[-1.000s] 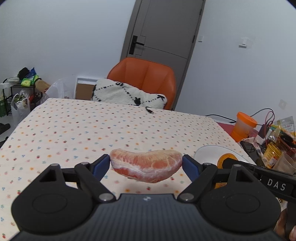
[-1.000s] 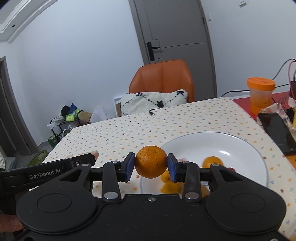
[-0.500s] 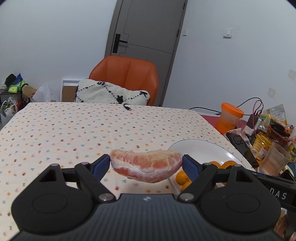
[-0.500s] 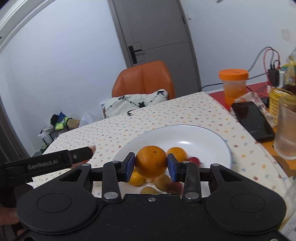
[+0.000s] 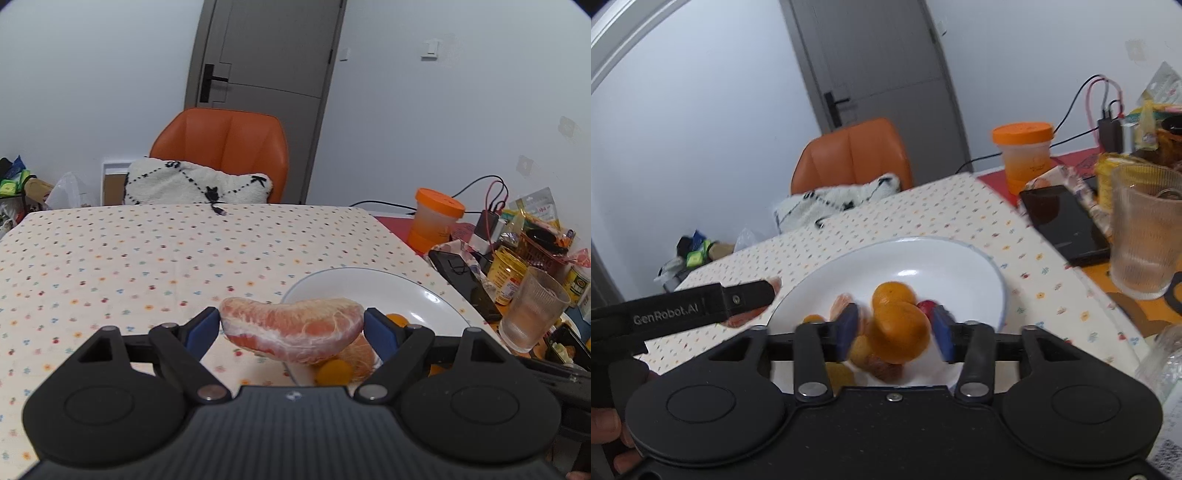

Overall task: Organize fruits
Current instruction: 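Carry the orange to the plate with the right gripper while the left gripper carries the pomelo segment there, then open the right gripper to drop the orange on the plate while the left gripper drops the pomelo segment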

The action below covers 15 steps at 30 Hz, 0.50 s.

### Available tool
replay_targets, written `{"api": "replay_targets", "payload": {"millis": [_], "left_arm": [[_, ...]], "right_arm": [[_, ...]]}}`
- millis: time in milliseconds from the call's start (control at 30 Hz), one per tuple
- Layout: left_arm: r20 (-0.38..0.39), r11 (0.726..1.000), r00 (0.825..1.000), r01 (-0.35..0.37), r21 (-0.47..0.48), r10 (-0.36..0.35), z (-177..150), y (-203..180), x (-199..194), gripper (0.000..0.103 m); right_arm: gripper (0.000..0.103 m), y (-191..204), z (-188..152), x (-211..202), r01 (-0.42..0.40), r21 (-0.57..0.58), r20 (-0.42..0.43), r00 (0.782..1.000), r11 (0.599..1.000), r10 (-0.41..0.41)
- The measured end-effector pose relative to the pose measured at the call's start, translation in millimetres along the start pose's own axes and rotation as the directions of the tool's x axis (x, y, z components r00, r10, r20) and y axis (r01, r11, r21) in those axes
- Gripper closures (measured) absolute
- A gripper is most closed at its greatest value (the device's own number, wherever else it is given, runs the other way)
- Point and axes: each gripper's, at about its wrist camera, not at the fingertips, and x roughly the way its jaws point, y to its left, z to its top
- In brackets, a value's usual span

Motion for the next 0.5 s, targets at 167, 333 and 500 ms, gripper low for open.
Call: {"api": "replay_targets", "payload": {"millis": [167,333,500], "left_arm": [[-0.008,1.0,1.0,0.023,0.015,-0.023,-1,-11,5,0.02],[-0.019,0.999,0.999,0.039,0.023,-0.039,-1,-20,10,0.019],[-0.021,0.998,0.998,0.052,0.034,-0.051,1,-28,14,0.019]], "right_arm": [[0.047,-11,0,-4,0.007,0.026,0.009,1.0,1.0,-0.007],[0.047,-14,-3,-6,0.0,0.032,0.007,1.0,0.999,0.0],[0.047,-15,-4,-7,-0.006,0.034,0.003,1.0,0.999,0.006]]}}
